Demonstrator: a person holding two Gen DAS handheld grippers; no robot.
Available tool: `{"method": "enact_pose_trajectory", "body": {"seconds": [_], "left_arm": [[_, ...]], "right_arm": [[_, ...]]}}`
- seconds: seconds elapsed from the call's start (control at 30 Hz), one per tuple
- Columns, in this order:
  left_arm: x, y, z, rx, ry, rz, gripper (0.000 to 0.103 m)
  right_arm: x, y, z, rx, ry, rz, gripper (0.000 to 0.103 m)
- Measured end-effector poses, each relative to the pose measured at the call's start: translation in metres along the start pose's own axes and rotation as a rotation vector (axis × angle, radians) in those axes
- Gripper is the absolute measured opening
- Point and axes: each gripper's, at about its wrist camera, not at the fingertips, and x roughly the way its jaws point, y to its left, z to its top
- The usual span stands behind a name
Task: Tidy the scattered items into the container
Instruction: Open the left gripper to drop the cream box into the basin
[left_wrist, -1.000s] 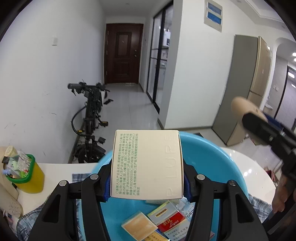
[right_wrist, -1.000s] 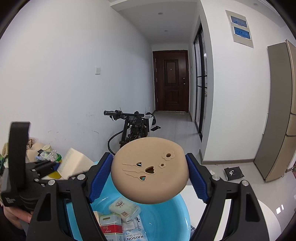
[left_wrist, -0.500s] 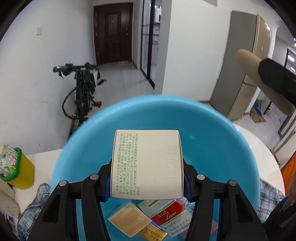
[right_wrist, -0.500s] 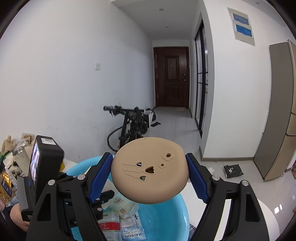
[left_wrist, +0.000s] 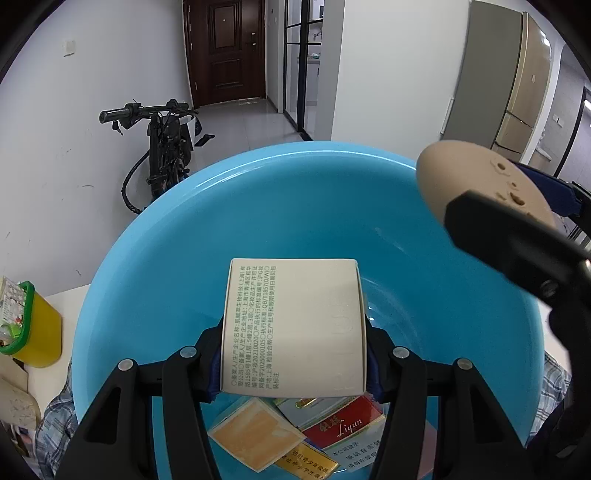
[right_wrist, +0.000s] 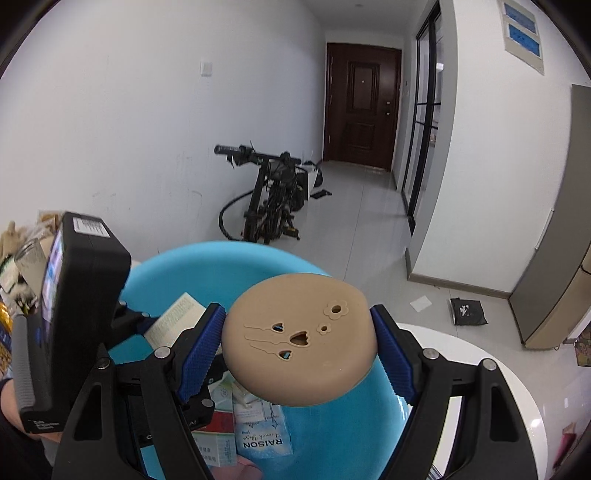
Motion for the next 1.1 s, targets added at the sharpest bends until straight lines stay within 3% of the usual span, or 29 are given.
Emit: {"method": "enact_pose_trajectory", "body": {"seconds": [0.57, 0.67, 0.73, 0.8, 0.97, 1.1], "left_arm": [[0.022, -0.002, -0.001, 0.013, 0.122, -0.044, 0.059], [0.022, -0.002, -0.001, 0.015, 0.125, -0.030, 0.063], [0.022, -0.001, 0.002, 0.008, 0.121, -0.008, 0.075], [0.018, 0.001, 0.005, 0.011, 0.099, -0.002, 0.082], [0.004, -0.001, 0.008, 0.059, 0.038, 0.052, 0.087], [0.001, 0.001, 0.009, 0.070, 0.046, 0.060, 0.087]], "right_arm": [[0.000, -0.003, -0.006, -0.025, 0.026, -0.005, 0.078], [0.002, -0.003, -0.006, -0.028, 0.032, -0.005, 0.078], [0.001, -0.002, -0.006, -0.031, 0.034, -0.005, 0.078], [0.001, -0.002, -0.006, -0.034, 0.034, -0.004, 0.078], [-0.001, 0.000, -0.006, -0.039, 0.033, 0.006, 0.078], [0.002, 0.006, -0.007, -0.061, 0.049, 0.025, 0.078]]}}
